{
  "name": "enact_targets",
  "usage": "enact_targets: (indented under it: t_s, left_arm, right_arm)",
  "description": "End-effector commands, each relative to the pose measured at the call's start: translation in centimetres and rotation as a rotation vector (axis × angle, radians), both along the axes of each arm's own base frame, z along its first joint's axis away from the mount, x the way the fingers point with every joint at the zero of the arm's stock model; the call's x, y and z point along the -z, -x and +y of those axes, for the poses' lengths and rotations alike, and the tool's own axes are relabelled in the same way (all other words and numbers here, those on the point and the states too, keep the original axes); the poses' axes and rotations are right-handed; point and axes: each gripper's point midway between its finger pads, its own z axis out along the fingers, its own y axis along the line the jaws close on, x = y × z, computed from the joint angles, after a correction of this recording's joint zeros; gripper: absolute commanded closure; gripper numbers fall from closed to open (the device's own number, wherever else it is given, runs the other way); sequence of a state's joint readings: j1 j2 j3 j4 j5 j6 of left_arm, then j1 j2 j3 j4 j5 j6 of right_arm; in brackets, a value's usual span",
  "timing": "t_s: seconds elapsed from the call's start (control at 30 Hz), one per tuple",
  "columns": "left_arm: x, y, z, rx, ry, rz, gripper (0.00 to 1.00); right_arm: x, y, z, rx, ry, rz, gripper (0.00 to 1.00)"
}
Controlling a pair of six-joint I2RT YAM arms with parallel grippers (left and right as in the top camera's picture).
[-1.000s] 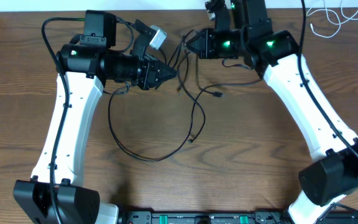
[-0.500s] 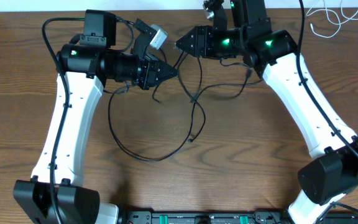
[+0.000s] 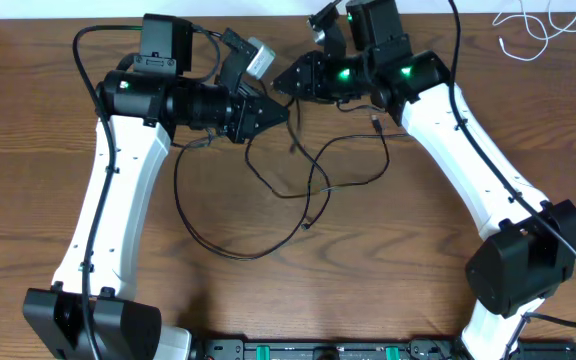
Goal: Untangle cables
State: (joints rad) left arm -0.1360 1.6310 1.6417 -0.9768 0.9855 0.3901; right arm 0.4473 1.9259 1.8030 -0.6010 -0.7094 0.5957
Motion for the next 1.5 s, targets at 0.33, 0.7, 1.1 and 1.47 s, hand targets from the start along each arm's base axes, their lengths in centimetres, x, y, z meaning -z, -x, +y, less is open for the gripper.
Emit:
enact_targets:
  t_s: [0.33,0.7,1.1,1.47]
  left_arm:
    - [-1.0,-0.2,-0.2,0.017,0.015,-0.044,0.24]
    - [-1.0,-0.3,-0.2,0.017,0.014,-0.045,0.23]
    - [-0.5,-0.9,0.3,-0.022,-0.029,-0.046,0.23]
    - [-0.8,-1.8,0.3,-0.053,-0.024,-0.064,0.23]
  right_arm:
    - [-12.4,-6.3,-12.9,0.236,-0.029,-0.332,0.99]
    - [-25.6,-4.8,-40.1,0.888,0.214,-0.598,0.99]
    - [-27.7,-3.2,-58.5,1.428,0.686,-0.766,0.99]
    - [-29.9,-2.2,-61.9,1.548,0.985,-0.858,0.99]
